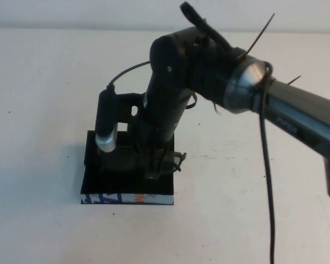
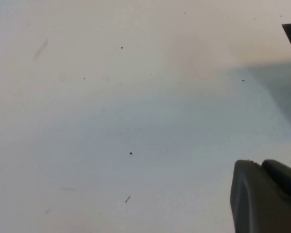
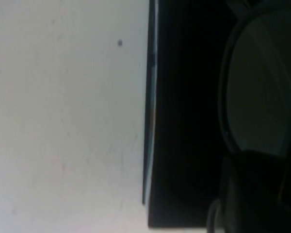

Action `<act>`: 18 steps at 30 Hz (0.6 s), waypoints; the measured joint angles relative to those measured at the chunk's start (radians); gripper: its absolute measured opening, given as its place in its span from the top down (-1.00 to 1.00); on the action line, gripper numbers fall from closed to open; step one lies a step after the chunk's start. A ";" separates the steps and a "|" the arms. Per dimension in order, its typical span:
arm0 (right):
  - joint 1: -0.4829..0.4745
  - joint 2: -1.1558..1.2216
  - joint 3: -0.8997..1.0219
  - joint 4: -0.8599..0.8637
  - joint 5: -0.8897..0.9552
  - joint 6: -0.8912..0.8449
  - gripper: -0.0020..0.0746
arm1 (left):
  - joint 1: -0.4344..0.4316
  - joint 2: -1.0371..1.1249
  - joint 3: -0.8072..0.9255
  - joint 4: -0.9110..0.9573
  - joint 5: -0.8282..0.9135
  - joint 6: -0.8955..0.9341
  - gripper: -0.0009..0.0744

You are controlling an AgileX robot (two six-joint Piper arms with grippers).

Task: Return glasses to glasses case
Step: Place the glasses in the glasses case

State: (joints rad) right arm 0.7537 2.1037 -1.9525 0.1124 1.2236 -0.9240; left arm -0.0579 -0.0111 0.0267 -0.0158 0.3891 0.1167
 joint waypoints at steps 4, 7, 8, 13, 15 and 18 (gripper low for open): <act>0.039 0.079 -0.088 -0.002 0.002 0.043 0.80 | 0.000 0.000 0.000 0.000 0.000 0.000 0.99; 0.055 0.111 -0.114 -0.002 0.002 0.057 0.80 | 0.000 0.000 0.000 0.000 0.000 0.000 0.99; 0.059 0.115 -0.116 -0.002 0.002 0.059 0.80 | 0.000 0.000 0.000 0.000 0.000 0.000 0.99; 0.062 0.139 -0.122 -0.006 0.004 0.061 0.80 | 0.000 0.000 0.000 0.000 0.000 0.000 0.99; 0.062 0.150 -0.122 -0.008 0.004 0.061 0.80 | 0.000 0.000 0.000 0.000 0.000 0.000 0.99; 0.062 0.161 -0.123 -0.014 0.004 0.061 0.80 | 0.000 0.000 0.000 0.000 0.000 0.000 0.99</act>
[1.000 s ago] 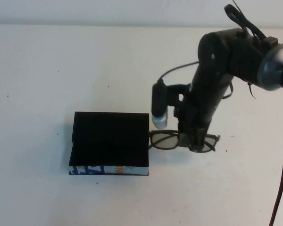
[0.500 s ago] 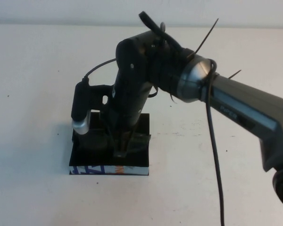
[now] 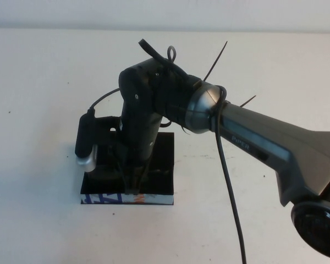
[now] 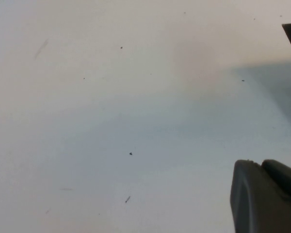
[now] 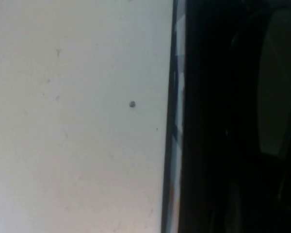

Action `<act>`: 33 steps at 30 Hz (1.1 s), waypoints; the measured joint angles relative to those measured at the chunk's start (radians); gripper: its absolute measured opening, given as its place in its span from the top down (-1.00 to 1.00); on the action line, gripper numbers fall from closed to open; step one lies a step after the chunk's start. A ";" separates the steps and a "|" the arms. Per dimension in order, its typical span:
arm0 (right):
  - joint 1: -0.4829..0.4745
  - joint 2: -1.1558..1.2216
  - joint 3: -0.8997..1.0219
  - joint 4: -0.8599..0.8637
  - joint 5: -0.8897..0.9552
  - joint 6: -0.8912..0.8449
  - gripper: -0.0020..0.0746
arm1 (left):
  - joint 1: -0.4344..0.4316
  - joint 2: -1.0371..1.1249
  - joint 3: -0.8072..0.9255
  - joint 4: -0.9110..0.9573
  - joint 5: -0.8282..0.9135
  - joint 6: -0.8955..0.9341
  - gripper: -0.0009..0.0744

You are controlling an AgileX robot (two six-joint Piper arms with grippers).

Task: Return glasses to glasses case
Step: Place the glasses in the glasses case

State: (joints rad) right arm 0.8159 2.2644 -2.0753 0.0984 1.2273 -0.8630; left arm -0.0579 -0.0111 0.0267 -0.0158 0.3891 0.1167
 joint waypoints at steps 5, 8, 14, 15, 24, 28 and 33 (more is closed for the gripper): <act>0.000 0.000 0.000 -0.015 0.000 0.002 0.80 | 0.000 0.000 0.000 0.000 0.000 0.000 0.99; -0.003 0.004 0.000 -0.015 0.000 0.004 0.80 | 0.000 0.000 0.000 0.000 0.000 0.000 0.99; -0.006 0.023 0.000 -0.009 0.000 0.004 0.80 | 0.000 0.000 0.000 0.000 0.000 0.000 0.99; -0.006 0.025 0.000 -0.009 0.000 0.004 0.80 | 0.000 0.000 0.000 0.000 0.000 0.000 0.99; -0.006 0.030 0.000 -0.006 -0.002 0.004 0.80 | 0.000 0.000 0.000 0.000 0.000 0.000 0.99; -0.006 0.032 0.000 -0.006 -0.002 0.004 0.65 | 0.000 0.000 0.000 0.000 0.000 0.000 0.99; -0.006 0.032 -0.002 -0.012 -0.002 0.004 0.27 | 0.000 0.000 0.000 0.000 0.000 0.000 0.99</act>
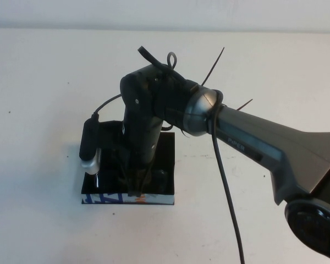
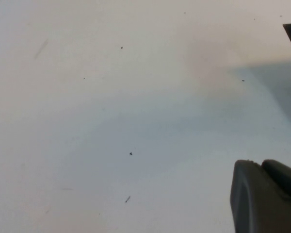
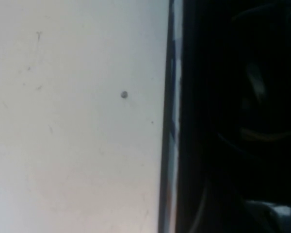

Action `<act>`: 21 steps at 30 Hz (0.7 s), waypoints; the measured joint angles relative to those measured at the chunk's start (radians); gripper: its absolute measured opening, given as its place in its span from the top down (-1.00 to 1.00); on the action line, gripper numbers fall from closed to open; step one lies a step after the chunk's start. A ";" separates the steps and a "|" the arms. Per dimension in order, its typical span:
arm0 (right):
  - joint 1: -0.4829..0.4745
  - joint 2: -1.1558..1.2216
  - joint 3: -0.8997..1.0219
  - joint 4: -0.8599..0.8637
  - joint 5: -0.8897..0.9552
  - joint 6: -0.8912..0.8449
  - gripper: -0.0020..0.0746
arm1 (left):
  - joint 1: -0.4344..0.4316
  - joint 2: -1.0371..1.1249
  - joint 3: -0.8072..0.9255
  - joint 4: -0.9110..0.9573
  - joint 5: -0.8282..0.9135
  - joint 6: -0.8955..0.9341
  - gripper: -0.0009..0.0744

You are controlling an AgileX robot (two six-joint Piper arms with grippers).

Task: Return glasses to glasses case
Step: Place the glasses in the glasses case

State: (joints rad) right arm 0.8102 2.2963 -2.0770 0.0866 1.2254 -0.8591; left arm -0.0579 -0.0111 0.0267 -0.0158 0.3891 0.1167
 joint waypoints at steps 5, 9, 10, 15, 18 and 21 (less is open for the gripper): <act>0.000 -0.015 -0.018 -0.019 0.000 0.000 0.16 | 0.000 0.000 0.000 0.000 0.000 0.000 0.99; 0.000 -0.058 -0.022 -0.040 0.002 0.023 0.15 | 0.000 0.000 0.000 0.000 0.000 0.000 0.99; 0.000 -0.070 -0.022 -0.049 0.002 0.042 0.14 | 0.000 0.000 0.000 0.000 0.000 0.000 0.99; 0.000 -0.148 -0.017 -0.101 0.004 0.225 0.18 | 0.000 0.000 0.000 0.000 0.000 0.000 0.99; -0.004 -0.237 0.042 -0.110 0.004 0.337 0.34 | 0.000 0.000 0.000 0.000 0.000 0.000 0.99; -0.025 -0.344 0.158 -0.123 0.006 0.432 0.70 | 0.000 0.000 0.000 0.000 0.000 0.000 0.99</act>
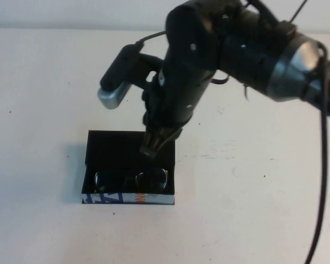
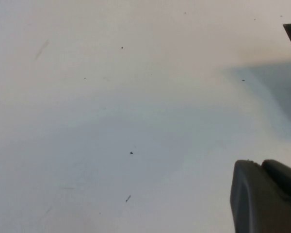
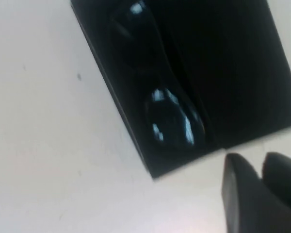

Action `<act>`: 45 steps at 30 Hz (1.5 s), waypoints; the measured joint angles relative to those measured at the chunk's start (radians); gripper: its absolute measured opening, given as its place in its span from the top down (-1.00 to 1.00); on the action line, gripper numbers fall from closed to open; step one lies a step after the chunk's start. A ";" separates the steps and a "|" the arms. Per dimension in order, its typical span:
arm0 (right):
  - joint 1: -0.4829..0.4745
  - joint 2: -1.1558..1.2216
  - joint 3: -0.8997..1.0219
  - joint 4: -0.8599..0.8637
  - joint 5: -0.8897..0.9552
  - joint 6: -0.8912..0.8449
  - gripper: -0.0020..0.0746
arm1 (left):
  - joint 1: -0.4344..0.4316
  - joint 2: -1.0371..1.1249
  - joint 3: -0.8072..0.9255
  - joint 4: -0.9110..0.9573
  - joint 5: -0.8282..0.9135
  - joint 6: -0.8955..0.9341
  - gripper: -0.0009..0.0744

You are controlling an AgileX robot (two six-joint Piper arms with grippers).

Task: Return glasses to glasses case
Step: Place the glasses in the glasses case

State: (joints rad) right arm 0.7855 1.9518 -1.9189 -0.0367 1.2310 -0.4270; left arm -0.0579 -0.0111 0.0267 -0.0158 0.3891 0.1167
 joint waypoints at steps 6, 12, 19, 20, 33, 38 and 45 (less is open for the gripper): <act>-0.064 -0.076 0.094 -0.014 0.014 0.126 0.95 | 0.000 0.000 0.000 0.000 0.000 0.000 0.99; -0.116 -0.076 0.099 0.013 -0.001 0.139 0.97 | 0.000 0.000 0.000 0.000 0.000 0.000 0.99; -0.126 -0.076 0.099 0.097 -0.022 0.139 0.98 | 0.000 0.000 0.000 0.000 0.000 0.000 0.99; -0.126 -0.076 0.099 0.103 -0.022 0.139 0.98 | 0.000 0.000 0.000 0.000 0.000 0.000 0.99; -0.126 -0.062 0.099 0.121 -0.050 0.141 0.98 | 0.000 0.000 0.000 -0.349 -0.307 -0.280 0.99; -0.126 -0.037 0.099 0.126 -0.079 0.142 0.98 | 0.000 0.007 -0.023 -0.387 -0.240 -0.347 0.99; -0.126 -0.035 0.099 0.128 -0.100 0.142 0.98 | 0.000 0.279 -0.211 -0.448 0.059 -0.279 0.99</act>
State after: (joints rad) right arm 0.6592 1.9165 -1.8202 0.0909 1.1305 -0.2848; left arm -0.0579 0.2675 -0.1844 -0.4636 0.4478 -0.1620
